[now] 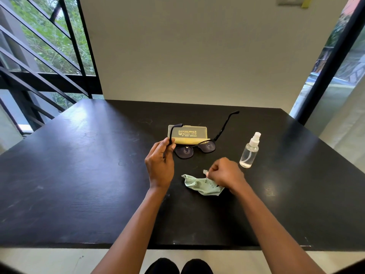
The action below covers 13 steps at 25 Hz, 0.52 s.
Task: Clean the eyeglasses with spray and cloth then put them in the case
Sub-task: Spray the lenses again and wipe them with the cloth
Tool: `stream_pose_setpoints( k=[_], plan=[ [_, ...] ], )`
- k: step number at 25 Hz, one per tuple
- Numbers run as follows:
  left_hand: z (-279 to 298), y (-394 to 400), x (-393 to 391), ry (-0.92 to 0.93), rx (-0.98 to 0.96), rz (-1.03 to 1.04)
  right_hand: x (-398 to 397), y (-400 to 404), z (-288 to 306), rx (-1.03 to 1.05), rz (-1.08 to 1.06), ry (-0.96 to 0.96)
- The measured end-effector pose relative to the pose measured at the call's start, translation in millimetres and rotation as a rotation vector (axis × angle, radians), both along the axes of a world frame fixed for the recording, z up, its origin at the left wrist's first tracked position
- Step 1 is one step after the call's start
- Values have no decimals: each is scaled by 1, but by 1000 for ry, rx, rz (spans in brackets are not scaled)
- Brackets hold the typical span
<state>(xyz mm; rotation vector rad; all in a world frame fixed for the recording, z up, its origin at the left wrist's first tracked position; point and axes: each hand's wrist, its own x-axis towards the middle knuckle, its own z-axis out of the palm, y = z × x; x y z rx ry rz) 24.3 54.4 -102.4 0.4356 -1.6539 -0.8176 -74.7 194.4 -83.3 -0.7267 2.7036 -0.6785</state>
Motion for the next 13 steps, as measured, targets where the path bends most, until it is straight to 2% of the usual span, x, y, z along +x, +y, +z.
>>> stream_pose_setpoints(
  k=[3, 5, 6, 8, 10, 11, 13],
  plan=[
    [-2, -2, -1, -12, 0, 15, -2, -2, 10, -422, 24, -240],
    [-3, -2, -1, -9, 8, 19, -4, -5, 15, -613, 32, -288],
    [-4, -1, -2, -9, 10, 19, -4, -8, 16, -628, 36, -249],
    [-6, 0, -3, -16, 11, 14, -7, -13, 17, -475, 30, -54],
    [-8, 1, -4, -26, 5, 8, -9, -15, 13, -167, 69, 95],
    [-8, 1, -5, -27, 3, 10, -7, -15, 8, -36, 92, 104],
    [-9, 0, -4, -29, 1, 13, -3, -16, -3, 70, 95, 103]
  ],
)
